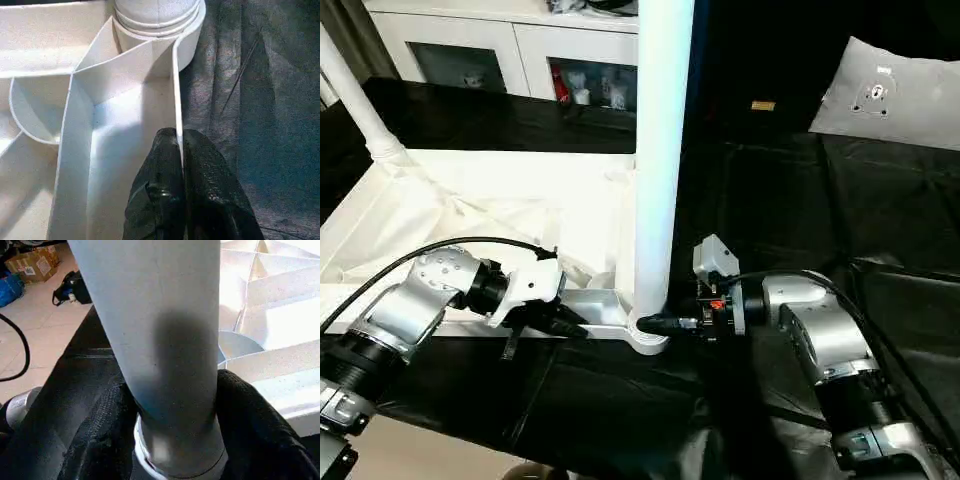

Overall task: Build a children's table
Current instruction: Rotate leg to tighten

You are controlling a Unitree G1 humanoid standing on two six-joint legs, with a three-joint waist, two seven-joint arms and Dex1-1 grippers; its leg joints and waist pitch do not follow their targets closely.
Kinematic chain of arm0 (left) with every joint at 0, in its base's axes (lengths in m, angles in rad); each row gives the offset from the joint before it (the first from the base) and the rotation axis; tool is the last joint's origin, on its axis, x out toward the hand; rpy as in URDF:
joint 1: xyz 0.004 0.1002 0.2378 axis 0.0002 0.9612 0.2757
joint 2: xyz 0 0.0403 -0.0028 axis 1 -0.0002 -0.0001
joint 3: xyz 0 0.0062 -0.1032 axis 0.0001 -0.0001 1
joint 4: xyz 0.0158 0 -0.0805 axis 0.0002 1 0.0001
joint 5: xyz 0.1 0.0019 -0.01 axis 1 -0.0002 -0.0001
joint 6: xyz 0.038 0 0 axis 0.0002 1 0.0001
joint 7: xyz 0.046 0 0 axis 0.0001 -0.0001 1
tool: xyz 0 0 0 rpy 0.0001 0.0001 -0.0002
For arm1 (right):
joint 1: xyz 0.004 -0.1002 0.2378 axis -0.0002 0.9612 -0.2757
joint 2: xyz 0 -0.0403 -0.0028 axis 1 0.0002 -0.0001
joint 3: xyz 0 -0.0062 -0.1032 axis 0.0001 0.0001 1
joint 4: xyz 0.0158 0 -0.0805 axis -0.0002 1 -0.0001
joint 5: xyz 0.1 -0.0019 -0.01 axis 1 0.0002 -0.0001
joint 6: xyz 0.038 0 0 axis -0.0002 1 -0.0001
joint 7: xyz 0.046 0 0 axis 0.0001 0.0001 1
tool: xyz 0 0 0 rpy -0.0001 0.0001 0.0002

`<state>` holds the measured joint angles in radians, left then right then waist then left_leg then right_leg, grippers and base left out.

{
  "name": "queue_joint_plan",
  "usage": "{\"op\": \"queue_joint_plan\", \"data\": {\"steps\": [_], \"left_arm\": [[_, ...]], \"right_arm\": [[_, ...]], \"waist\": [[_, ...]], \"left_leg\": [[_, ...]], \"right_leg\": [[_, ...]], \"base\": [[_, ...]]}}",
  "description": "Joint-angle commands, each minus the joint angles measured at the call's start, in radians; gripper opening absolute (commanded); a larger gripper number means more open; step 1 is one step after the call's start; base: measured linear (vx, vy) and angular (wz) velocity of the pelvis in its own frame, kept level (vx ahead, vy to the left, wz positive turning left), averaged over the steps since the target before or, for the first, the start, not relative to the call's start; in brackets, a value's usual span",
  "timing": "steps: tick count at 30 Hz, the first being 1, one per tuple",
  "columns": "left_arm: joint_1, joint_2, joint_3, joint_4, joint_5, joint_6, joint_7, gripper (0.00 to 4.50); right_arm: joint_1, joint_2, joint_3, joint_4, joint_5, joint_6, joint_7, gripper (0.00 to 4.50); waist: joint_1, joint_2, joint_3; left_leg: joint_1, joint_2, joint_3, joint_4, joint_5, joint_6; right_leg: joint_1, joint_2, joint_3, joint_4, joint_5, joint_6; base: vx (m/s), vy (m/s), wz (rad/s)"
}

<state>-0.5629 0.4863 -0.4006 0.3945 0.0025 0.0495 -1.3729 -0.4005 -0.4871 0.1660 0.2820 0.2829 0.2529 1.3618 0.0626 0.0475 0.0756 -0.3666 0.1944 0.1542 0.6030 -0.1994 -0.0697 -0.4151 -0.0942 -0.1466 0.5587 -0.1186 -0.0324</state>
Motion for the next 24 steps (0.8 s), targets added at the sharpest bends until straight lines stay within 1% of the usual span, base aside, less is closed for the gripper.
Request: {"op": "queue_joint_plan", "data": {"steps": [1, 3, 4, 5, 6, 7, 8, 9, 10, 11, 12, 13, 14, 15, 16, 17, 18, 19, 20, 21, 22, 23, 24], "left_arm": [[-0.006, 0.002, -0.02, -0.042, -0.007, -0.015, -0.046, 0.0], [-0.004, 0.001, -0.018, -0.045, -0.009, -0.009, -0.042, 0.0], [-0.002, -0.014, -0.005, -0.05, -0.021, 0.024, -0.02, 0.0], [-0.003, -0.027, 0.002, -0.049, -0.023, 0.035, 0.0, 0.0], [-0.003, -0.027, 0.002, -0.049, -0.023, 0.035, 0.0, 0.0], [-0.003, -0.027, 0.002, -0.049, -0.023, 0.035, 0.0, 0.0], [-0.013, -0.086, 0.029, -0.045, -0.021, 0.111, 0.108, 0.0], [-0.013, -0.086, 0.029, -0.045, -0.021, 0.111, 0.108, 0.0], [-0.026, -0.136, 0.052, -0.038, -0.021, 0.169, 0.196, 0.0], [-0.042, -0.19, 0.073, -0.026, -0.017, 0.22, 0.288, 0.0], [-0.054, -0.221, 0.086, -0.013, -0.01, 0.247, 0.346, 0.0], [-0.054, -0.221, 0.086, -0.013, -0.01, 0.247, 0.346, 0.0], [-0.065, -0.246, 0.093, 0.001, -0.005, 0.263, 0.386, 0.0], [-0.075, -0.267, 0.097, 0.012, 0.003, 0.276, 0.424, 0.0], [-0.087, -0.29, 0.104, 0.03, 0.014, 0.282, 0.47, 0.0], [-0.096, -0.311, 0.111, 0.043, 0.021, 0.29, 0.508, 0.0], [-0.11, -0.347, 0.123, 0.061, 0.033, 0.299, 0.575, 0.0], [-0.112, -0.355, 0.126, 0.061, 0.037, 0.303, 0.591, 0.0], [-0.116, -0.385, 0.134, 0.059, 0.044, 0.319, 0.626, 0.0], [-0.116, -0.404, 0.139, 0.054, 0.05, 0.328, 0.645, 0.0], [-0.116, -0.412, 0.139, 0.052, 0.055, 0.327, 0.653, 0.0], [-0.113, -0.413, 0.132, 0.046, 0.06, 0.327, 0.654, 0.0], [-0.112, -0.412, 0.127, 0.044, 0.062, 0.328, 0.653, 0.0]], "right_arm": [[-0.013, -0.008, 0.011, -0.002, 0.019, 0.013, 0.027, 1.98], [-0.009, -0.007, 0.012, -0.007, 0.023, 0.02, 0.027, 1.97], [0.004, 0.006, 0.016, -0.028, 0.027, 0.036, 0.004, 1.97], [0.01, 0.014, 0.02, -0.041, 0.026, 0.056, -0.015, 1.97], [0.01, 0.014, 0.02, -0.041, 0.026, 0.056, -0.015, 1.97], [0.01, 0.014, 0.02, -0.041, 0.026, 0.056, -0.015, 1.97], [0.015, 0.089, 0.012, -0.051, -0.013, 0.099, -0.181, 1.97], [0.015, 0.089, 0.012, -0.051, -0.013, 0.099, -0.181, 1.97], [0.011, 0.163, -0.01, -0.046, -0.033, 0.125, -0.322, 1.97], [0.004, 0.243, -0.037, -0.038, -0.046, 0.145, -0.461, 1.96], [-0.001, 0.284, -0.05, -0.033, -0.059, 0.15, -0.537, 1.96], [-0.001, 0.284, -0.05, -0.033, -0.059, 0.15, -0.537, 1.96], [-0.006, 0.318, -0.058, -0.026, -0.07, 0.153, -0.597, 1.96], [-0.01, 0.346, -0.063, -0.023, -0.079, 0.157, -0.645, 1.96], [-0.018, 0.38, -0.074, -0.015, -0.092, 0.162, -0.713, 1.96], [-0.025, 0.411, -0.085, -0.011, -0.104, 0.171, -0.776, 1.96], [-0.034, 0.459, -0.097, -0.009, -0.123, 0.186, -0.866, 1.96], [-0.034, 0.47, -0.1, -0.012, -0.128, 0.191, -0.884, 1.96], [-0.04, 0.505, -0.108, -0.006, -0.159, 0.195, -0.962, 1.96], [-0.04, 0.522, -0.11, -0.003, -0.18, 0.181, -0.996, 1.96], [-0.037, 0.525, -0.111, 0.003, -0.183, 0.156, -0.995, 1.96], [-0.031, 0.519, -0.113, 0.006, -0.186, 0.128, -0.994, 2.31], [-0.028, 0.513, -0.113, 0.008, -0.188, 0.115, -0.996, 2.52]], "waist": [[-0.001, -0.016, -0.077], [-0.002, -0.016, -0.076], [-0.002, -0.017, -0.076], [-0.003, -0.017, -0.075], [-0.001, -0.017, -0.075], [-0.003, -0.018, -0.075], [-0.003, -0.01, -0.074], [-0.006, -0.012, -0.07], [-0.01, -0.013, -0.068], [-0.018, -0.013, -0.064], [-0.027, -0.016, -0.063], [-0.033, -0.014, -0.064], [-0.042, -0.015, -0.064], [-0.046, -0.013, -0.065], [-0.056, -0.011, -0.065], [-0.064, -0.005, -0.067], [-0.074, -0.009, -0.069], [-0.077, -0.008, -0.069], [-0.079, -0.008, -0.07], [-0.08, -0.008, -0.07], [-0.081, -0.005, -0.069], [-0.079, -0.01, -0.071], [-0.077, -0.008, -0.073]], "left_leg": [[0.003, 0.035, 0.002, -0.068, -0.15, 0.102], [0.002, 0.035, 0.002, -0.069, -0.152, 0.102], [0.003, 0.035, 0.002, -0.069, -0.149, 0.1], [0.003, 0.035, 0.002, -0.07, -0.151, 0.101], [0.004, 0.035, 0.002, -0.069, -0.153, 0.099], [0.002, 0.034, 0.001, -0.069, -0.154, 0.099], [0.004, 0.034, 0.002, -0.069, -0.159, 0.094], [0.004, 0.035, 0.002, -0.071, -0.158, 0.086], [0.005, 0.03, 0.0, -0.071, -0.187, 0.072], [0.008, 0.025, 0.001, -0.07, -0.2, 0.051], [0.007, 0.018, -0.003, -0.068, -0.211, 0.029], [0.007, 0.017, -0.004, -0.067, -0.218, 0.022], [0.005, 0.015, -0.007, -0.067, -0.234, 0.027], [0.005, 0.016, -0.008, -0.067, -0.238, 0.032], [0.002, 0.017, -0.009, -0.068, -0.239, 0.042], [0.005, 0.018, -0.011, -0.069, -0.242, 0.046], [0.0, 0.017, -0.01, -0.069, -0.228, 0.053], [0.0, 0.018, -0.012, -0.071, -0.225, 0.054], [0.004, 0.018, -0.01, -0.069, -0.224, 0.062], [0.003, 0.018, -0.01, -0.07, -0.219, 0.065], [0.001, 0.019, -0.009, -0.071, -0.211, 0.067], [0.001, 0.018, -0.008, -0.07, -0.208, 0.076], [0.0, 0.019, -0.009, -0.07, -0.196, 0.086]], "right_leg": [[0.067, -0.059, 0.057, -0.062, -0.406, -0.142], [0.067, -0.059, 0.057, -0.063, -0.409, -0.14], [0.067, -0.058, 0.058, -0.062, -0.406, -0.139], [0.067, -0.057, 0.057, -0.063, -0.41, -0.14], [0.067, -0.058, 0.057, -0.065, -0.415, -0.138], [0.068, -0.059, 0.057, -0.064, -0.42, -0.136], [0.066, -0.059, 0.057, -0.067, -0.432, -0.133], [0.064, -0.056, 0.057, -0.068, -0.435, -0.129], [0.065, -0.058, 0.051, -0.076, -0.486, -0.116], [0.061, -0.057, 0.046, -0.086, -0.543, -0.092], [0.063, -0.059, 0.036, -0.095, -0.597, -0.064], [0.063, -0.058, 0.033, -0.097, -0.611, -0.052], [0.065, -0.057, 0.029, -0.103, -0.624, -0.03], [0.065, -0.058, 0.028, -0.106, -0.619, -0.027], [0.066, -0.058, 0.029, -0.106, -0.591, -0.033], [0.064, -0.057, 0.027, -0.106, -0.568, -0.044], [0.066, -0.056, 0.029, -0.103, -0.53, -0.056], [0.066, -0.056, 0.03, -0.101, -0.518, -0.064], [0.064, -0.055, 0.032, -0.102, -0.499, -0.073], [0.065, -0.056, 0.034, -0.098, -0.487, -0.078], [0.064, -0.056, 0.035, -0.097, -0.475, -0.086], [0.067, -0.057, 0.036, -0.096, -0.466, -0.086], [0.068, -0.058, 0.039, -0.091, -0.443, -0.094]], "base": [[0.0, 0.0, 0.0], [0.0, 0.0, 0.0], [0.0, 0.0, 0.0], [0.0, 0.0, 0.0], [0.0, 0.0, 0.0], [0.0, 0.0, 0.0], [0.0, 0.0, 0.0], [0.0, 0.0, 0.0], [0.0, 0.0, 0.0], [0.0, 0.0, 0.0], [0.0, 0.0, 0.0], [0.0, 0.0, 0.0], [0.0, 0.0, 0.0], [0.0, 0.0, 0.0], [0.0, 0.0, 0.0], [0.0, 0.0, 0.0], [0.0, 0.0, 0.0], [0.0, 0.0, 0.0], [0.0, 0.0, 0.0], [0.0, 0.0, 0.0], [0.0, 0.0, 0.0], [0.0, 0.0, 0.0], [0.0, 0.0, 0.0]]}}
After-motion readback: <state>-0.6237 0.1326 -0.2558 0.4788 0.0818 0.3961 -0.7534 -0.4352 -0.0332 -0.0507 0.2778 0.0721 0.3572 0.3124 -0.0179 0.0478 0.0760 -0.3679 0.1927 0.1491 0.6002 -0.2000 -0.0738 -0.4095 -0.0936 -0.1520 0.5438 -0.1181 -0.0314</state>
